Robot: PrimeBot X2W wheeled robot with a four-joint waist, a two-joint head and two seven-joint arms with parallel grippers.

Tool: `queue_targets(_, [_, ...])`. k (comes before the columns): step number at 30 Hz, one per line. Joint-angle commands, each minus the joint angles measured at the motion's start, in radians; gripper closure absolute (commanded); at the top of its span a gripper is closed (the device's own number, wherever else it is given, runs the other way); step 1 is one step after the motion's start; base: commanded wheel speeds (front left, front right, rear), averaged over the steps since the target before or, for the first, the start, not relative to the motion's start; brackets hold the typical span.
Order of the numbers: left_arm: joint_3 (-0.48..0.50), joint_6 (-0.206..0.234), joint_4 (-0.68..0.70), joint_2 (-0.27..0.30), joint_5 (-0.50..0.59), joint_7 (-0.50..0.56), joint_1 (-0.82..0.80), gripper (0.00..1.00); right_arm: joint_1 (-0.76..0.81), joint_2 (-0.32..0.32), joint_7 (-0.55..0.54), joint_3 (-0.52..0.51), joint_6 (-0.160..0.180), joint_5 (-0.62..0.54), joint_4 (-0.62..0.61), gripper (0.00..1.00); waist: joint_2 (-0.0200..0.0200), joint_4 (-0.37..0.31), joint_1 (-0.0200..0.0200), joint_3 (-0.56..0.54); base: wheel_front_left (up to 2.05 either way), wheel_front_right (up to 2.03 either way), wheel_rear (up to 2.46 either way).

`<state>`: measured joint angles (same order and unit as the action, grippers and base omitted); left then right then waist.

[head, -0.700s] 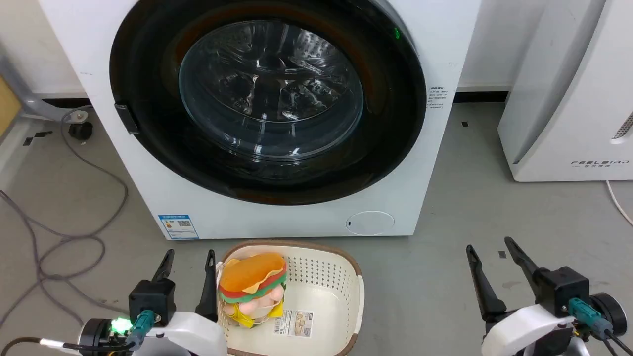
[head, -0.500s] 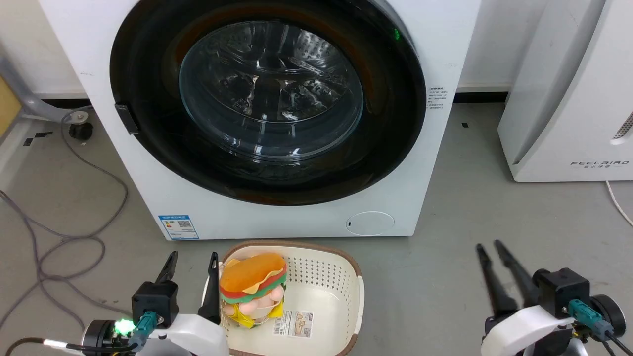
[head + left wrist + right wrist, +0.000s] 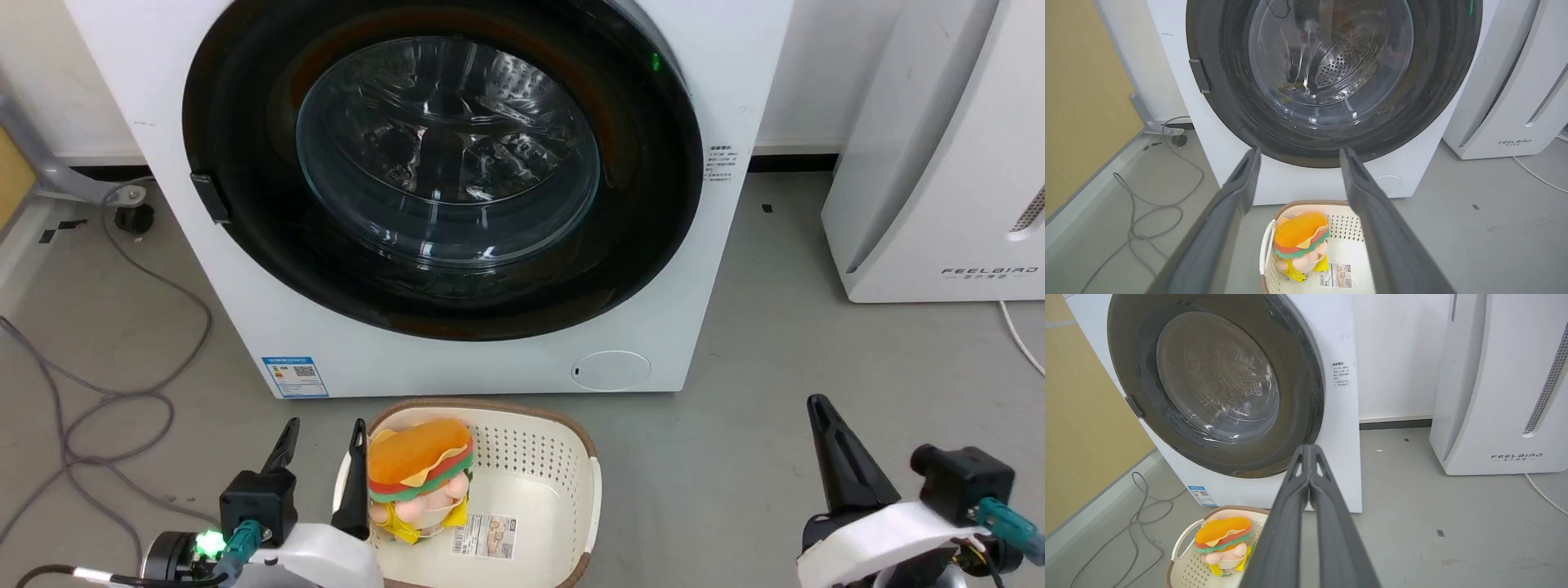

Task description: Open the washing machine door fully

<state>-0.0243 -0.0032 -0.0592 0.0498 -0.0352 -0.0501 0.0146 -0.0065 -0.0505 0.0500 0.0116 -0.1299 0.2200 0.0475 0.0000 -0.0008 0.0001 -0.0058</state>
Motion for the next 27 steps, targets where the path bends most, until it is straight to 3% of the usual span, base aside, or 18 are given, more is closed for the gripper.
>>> queue_targets(1, [-0.004,-0.005,-0.006,0.000,-0.007,-0.010,-0.021,0.00,-0.009,0.000,0.011,0.002,0.000,0.037,0.003,1.00,0.0000,0.000,0.0000,0.000,0.00,0.00,0.00])
queue_targets(17, [-0.014,-0.014,-0.032,0.000,-0.025,-0.044,-0.035,0.00,-0.094,0.000,0.045,-0.038,0.000,0.442,-0.012,1.00,0.0000,-0.004,0.0000,0.002,0.00,0.00,0.00])
queue_targets(27, [-0.018,-0.028,-0.040,0.000,-0.033,-0.069,-0.064,0.00,-0.262,-0.024,0.047,-0.078,0.000,0.713,0.069,1.00,0.0000,0.001,0.0000,0.032,0.00,0.00,0.00])
